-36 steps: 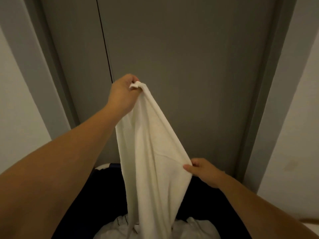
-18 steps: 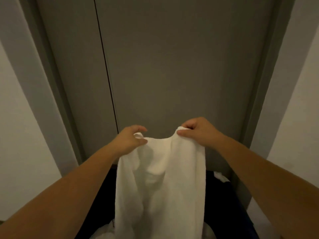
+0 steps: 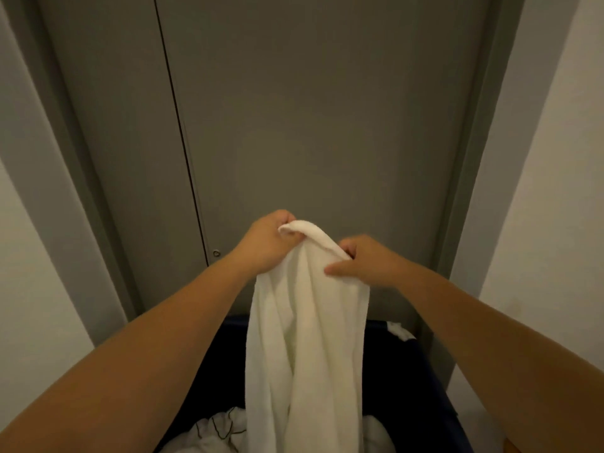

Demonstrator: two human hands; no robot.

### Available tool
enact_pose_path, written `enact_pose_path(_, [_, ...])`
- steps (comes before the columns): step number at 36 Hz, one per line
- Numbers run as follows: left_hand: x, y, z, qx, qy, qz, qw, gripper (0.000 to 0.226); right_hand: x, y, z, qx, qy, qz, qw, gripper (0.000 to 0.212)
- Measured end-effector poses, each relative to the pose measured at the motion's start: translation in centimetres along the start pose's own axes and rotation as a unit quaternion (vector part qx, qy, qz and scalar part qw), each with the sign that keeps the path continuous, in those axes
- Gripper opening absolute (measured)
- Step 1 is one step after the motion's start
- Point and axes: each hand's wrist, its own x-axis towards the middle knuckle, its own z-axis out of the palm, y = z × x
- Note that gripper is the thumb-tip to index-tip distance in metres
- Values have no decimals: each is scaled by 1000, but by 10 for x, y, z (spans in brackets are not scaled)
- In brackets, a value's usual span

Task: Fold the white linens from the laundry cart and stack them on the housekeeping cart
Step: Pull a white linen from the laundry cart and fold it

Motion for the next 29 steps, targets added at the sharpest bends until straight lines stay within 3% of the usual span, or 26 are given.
enact_pose_path(8, [17, 16, -59, -25, 182, -3, 983, 5, -28, 81, 73, 12, -83, 121, 989, 25])
enact_pose_path(11, [15, 17, -70, -30, 191, -9, 981, 5, -31, 86, 90, 110, -51, 166, 979, 19])
enact_pose_path(14, [12, 17, -69, 5, 179, 7, 984, 5, -18, 67, 98, 136, -10, 121, 983, 10])
enact_pose_path(18, [13, 19, -65, -2, 184, 6, 983, 6, 4, 26, 112, 176, 17, 64, 982, 26])
enact_pose_path(22, [14, 23, -70, -4, 214, 9, 977, 6, 12, 16, 135, 140, 43, 70, 987, 29])
enact_pose_path(24, [13, 24, -74, -2, 220, 13, 975, 5, 11, 20, 147, 103, 48, 79, 990, 11])
enact_pose_path(26, [13, 22, -78, -4, 222, 17, 975, 8, 12, 28, 156, 86, 68, 102, 989, 26])
enact_pose_path(29, [11, 12, -85, -1, 233, 6, 972, 11, 9, 39, 154, 118, 91, 141, 979, 29])
